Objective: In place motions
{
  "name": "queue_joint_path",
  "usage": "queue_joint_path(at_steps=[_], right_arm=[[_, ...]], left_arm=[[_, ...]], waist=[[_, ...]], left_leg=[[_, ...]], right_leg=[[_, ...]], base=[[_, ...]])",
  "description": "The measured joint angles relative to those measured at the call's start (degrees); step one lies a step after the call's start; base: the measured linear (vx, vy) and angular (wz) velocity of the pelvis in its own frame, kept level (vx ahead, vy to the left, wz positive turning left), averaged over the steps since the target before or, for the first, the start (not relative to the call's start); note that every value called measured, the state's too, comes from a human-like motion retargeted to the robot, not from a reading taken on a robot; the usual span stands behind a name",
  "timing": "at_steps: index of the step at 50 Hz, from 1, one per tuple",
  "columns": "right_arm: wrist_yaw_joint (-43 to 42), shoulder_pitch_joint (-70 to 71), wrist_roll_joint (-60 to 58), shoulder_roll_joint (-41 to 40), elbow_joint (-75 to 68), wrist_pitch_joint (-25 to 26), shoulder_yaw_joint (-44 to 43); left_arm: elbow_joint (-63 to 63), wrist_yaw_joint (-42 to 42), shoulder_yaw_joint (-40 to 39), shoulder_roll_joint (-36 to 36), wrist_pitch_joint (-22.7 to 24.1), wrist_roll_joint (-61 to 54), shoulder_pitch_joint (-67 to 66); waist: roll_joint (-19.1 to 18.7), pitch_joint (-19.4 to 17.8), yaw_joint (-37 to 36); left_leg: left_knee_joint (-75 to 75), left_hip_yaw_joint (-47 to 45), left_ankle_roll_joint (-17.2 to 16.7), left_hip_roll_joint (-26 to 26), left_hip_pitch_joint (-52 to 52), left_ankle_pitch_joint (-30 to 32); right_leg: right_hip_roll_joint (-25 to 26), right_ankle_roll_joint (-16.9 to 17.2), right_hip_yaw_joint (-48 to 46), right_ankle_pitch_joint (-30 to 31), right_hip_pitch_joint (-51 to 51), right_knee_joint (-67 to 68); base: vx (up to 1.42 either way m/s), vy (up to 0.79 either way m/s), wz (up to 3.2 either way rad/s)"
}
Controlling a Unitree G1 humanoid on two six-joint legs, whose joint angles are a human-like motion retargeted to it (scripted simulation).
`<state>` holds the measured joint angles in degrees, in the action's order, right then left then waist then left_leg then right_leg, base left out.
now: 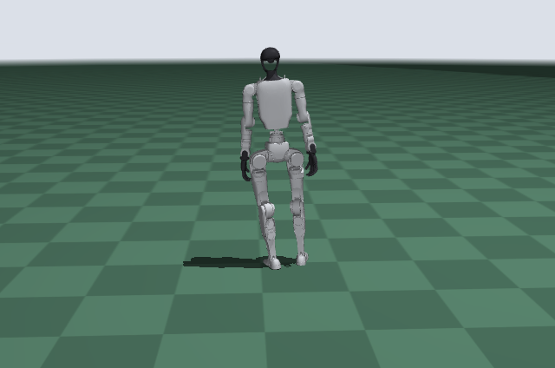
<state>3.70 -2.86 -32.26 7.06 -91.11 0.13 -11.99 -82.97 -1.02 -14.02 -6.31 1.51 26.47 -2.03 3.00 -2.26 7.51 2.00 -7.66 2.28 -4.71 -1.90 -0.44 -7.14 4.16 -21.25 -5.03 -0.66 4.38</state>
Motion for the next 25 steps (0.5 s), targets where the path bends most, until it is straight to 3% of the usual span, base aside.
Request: queue_joint_path(at_steps=[3,7,10,15,25], right_arm=[[-1.9,0.0,-1.4,-0.2,0.0,0.5,-3.0],[-4.1,0.7,-2.1,0.3,0.4,-0.2,-1.9],[-3.6,1.5,-0.9,0.5,-0.6,1.0,-1.2],[-1.3,2.9,2.2,-0.1,-0.2,-0.2,-2.5],[-2.5,2.9,1.9,-0.2,-0.3,-0.6,0.4]], left_arm=[[-0.8,-3.1,0.3,1.9,0.5,0.7,-0.6],[-3.1,-3.5,0.8,2.2,3.1,-1.0,-2.5],[-4.2,-3.2,0.7,1.8,1.0,2.9,-4.1],[-6.3,-6.1,3.3,0.6,0.3,7.2,-4.2],[-4.0,-2.3,1.4,2.4,0.0,6.2,-4.9]], waist=[[-0.2,1.3,-4.4],[-0.7,2.6,-2.6],[-1.1,5.4,-1.7],[-1.3,5.8,-3.3],[-3.4,6.8,-2.9]], left_leg=[[0.3,1.4,-0.3,0.3,0.7,-0.5],[0.2,3.5,-0.6,0.4,0.1,-1.1],[0.2,3.8,-0.9,0.5,0.9,-1.5],[-0.2,3.6,-1.1,0.8,0.3,-2.2],[-0.2,4.0,-1.8,1.7,0.8,-3.0]], right_leg=[[0.3,1.2,-0.4,-0.3,0.8,-0.5],[1.3,1.1,-2.5,-1.1,2.6,-1.9],[2.1,0.7,-3.5,-1.8,2.5,-2.7],[2.5,0.8,-3.2,-2.1,2.5,-2.4],[3.6,0.1,-2.7,-1.6,1.6,-2.5]], base=[[0.09,-0.12,0.73],[0.15,-0.08,0.65],[0.10,-0.03,0.20],[0.01,-0.02,0.00],[-0.02,0.00,-0.11]])
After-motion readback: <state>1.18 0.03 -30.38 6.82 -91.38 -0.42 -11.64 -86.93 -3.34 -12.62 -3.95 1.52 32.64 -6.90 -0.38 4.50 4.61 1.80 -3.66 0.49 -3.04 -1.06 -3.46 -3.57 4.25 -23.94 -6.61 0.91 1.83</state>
